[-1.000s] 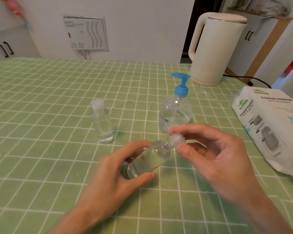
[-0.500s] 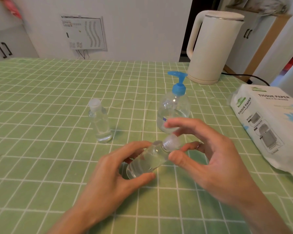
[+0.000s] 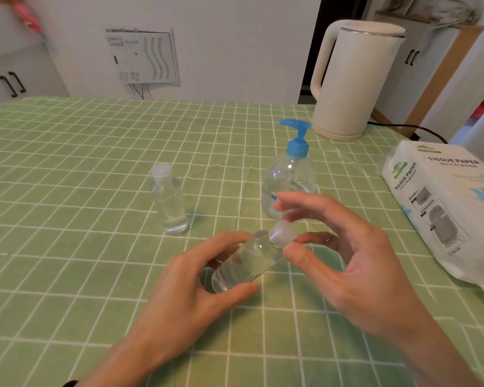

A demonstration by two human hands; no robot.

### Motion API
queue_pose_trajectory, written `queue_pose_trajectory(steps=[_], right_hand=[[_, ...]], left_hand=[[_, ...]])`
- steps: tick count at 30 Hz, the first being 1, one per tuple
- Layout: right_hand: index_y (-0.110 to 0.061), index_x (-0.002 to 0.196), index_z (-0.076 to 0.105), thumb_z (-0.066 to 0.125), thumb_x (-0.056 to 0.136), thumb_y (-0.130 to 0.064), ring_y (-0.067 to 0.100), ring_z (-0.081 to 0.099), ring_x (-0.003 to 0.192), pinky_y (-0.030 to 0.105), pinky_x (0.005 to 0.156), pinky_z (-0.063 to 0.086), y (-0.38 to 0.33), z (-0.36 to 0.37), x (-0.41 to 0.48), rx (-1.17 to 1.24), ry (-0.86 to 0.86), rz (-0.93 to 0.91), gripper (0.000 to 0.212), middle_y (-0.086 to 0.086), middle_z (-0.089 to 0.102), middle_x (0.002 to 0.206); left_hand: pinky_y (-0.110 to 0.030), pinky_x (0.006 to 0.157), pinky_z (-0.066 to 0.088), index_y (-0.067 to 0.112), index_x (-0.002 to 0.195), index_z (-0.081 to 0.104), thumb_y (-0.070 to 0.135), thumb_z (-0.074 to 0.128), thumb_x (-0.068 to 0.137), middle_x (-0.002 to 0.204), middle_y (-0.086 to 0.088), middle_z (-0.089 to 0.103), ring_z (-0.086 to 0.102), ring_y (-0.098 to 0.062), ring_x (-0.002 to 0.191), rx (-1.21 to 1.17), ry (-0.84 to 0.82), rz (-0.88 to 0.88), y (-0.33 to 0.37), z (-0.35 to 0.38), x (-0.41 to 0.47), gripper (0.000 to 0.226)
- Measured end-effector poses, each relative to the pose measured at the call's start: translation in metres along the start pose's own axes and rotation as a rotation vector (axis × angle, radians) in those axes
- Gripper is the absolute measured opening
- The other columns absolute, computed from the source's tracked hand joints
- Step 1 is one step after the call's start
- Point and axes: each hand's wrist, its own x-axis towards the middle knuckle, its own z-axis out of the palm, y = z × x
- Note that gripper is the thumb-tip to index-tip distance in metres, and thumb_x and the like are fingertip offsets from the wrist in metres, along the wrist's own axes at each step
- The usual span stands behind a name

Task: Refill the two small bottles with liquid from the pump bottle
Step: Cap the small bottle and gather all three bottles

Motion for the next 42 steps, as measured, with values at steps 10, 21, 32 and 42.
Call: queue_pose_trajectory(steps=[10, 21, 32, 42], right_hand=[[-0.033, 0.120, 0.072, 0.073, 0.090, -0.019, 0.013, 0.069, 0.111, 0.023, 0.085, 0.058, -0.0012, 0.0004, -0.0006, -0.009, 0.003, 0.010, 0.033, -0.014, 0.073, 0.116], [-0.033, 0.126, 0.070, 0.074, 0.095, -0.017, 0.018, 0.065, 0.117, 0.020, 0.083, 0.057, -0.0033, 0.0012, -0.0007, -0.002, -0.006, 0.010, 0.035, -0.010, 0.069, 0.124], [-0.034, 0.123, 0.071, 0.073, 0.094, -0.021, 0.015, 0.066, 0.114, 0.019, 0.080, 0.056, -0.0049, 0.0001, -0.0010, -0.034, -0.047, 0.016, 0.032, -0.013, 0.069, 0.120], [-0.035, 0.124, 0.070, 0.074, 0.093, -0.012, 0.015, 0.066, 0.111, 0.021, 0.078, 0.057, -0.0043, -0.0013, -0.0013, -0.090, -0.048, 0.019, 0.038, -0.015, 0.070, 0.118]], left_hand=[[-0.028, 0.087, 0.056, 0.046, 0.130, 0.065, 0.044, 0.082, 0.082, 0.113, 0.016, 0.077, 0.073, -0.015, 0.104, 0.009, 0.005, -0.023, -0.0003, 0.0005, -0.0017, 0.052], [-0.025, 0.088, 0.057, 0.048, 0.131, 0.064, 0.044, 0.082, 0.082, 0.118, 0.021, 0.076, 0.074, -0.009, 0.107, 0.005, -0.005, -0.014, 0.0014, 0.0009, -0.0011, 0.053], [-0.022, 0.088, 0.056, 0.049, 0.132, 0.063, 0.048, 0.081, 0.082, 0.117, 0.022, 0.075, 0.073, -0.009, 0.107, 0.023, -0.007, -0.011, 0.0008, 0.0001, -0.0011, 0.054], [-0.026, 0.089, 0.058, 0.049, 0.132, 0.063, 0.049, 0.080, 0.081, 0.118, 0.023, 0.075, 0.072, -0.009, 0.108, 0.034, -0.013, -0.023, -0.0008, -0.0008, -0.0012, 0.054]])
